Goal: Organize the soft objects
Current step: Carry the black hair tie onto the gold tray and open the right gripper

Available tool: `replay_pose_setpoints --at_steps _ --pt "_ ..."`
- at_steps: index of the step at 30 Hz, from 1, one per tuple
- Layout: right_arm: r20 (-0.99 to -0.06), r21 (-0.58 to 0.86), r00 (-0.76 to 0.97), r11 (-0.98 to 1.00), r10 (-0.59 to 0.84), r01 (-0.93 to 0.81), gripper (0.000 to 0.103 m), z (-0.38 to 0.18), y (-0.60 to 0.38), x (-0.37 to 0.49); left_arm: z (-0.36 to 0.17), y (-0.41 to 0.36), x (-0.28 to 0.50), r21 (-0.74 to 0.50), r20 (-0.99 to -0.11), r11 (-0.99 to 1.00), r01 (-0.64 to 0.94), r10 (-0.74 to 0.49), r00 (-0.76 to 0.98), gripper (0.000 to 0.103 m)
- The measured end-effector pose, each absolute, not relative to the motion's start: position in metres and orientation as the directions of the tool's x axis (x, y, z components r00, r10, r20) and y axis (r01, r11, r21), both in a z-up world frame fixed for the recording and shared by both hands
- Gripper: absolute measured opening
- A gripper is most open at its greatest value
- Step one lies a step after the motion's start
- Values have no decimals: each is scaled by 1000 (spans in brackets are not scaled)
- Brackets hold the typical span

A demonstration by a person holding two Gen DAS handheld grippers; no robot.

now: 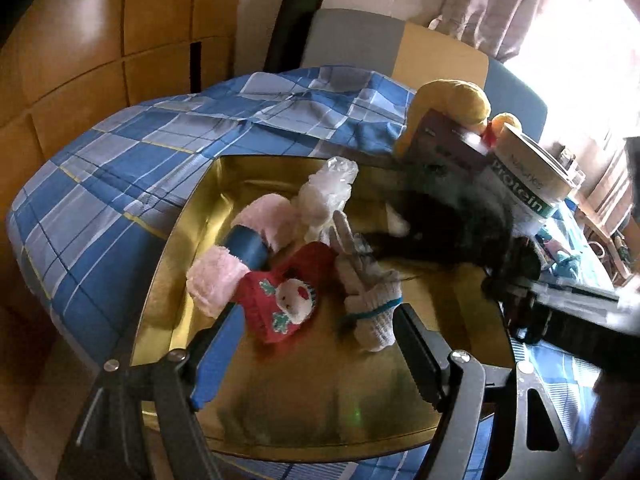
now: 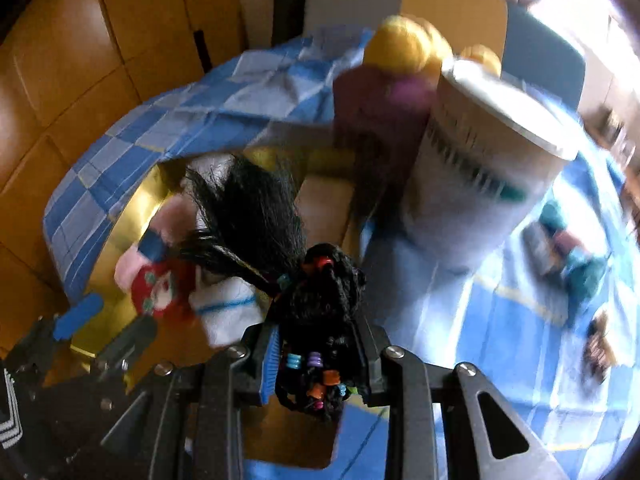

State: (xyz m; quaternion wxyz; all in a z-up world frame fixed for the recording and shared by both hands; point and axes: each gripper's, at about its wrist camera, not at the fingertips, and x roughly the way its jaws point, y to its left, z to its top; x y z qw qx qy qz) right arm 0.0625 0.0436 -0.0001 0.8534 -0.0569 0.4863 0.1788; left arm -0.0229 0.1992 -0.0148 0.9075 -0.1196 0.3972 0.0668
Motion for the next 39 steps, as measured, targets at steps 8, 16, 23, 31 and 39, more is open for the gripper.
replay_pose_setpoints --at_steps 8,16,23,31,39 --pt "-869 207 338 886 361 -414 41 -20 46 50 -20 200 -22 -154 -747 962 -226 37 664 77" --pt "-845 230 362 878 395 -420 41 -11 31 43 -18 198 -23 -143 -741 965 -219 43 671 77" --pt "-793 190 474 894 384 -406 41 3 7 36 -9 187 -27 -121 -719 976 -179 38 694 77" --pt "-765 163 545 921 345 -354 41 7 -25 37 -5 169 -30 -100 -710 987 -126 18 704 77" --pt "-759 147 586 952 283 -270 41 8 -65 45 -4 153 -31 -79 -710 993 -86 4 704 77"
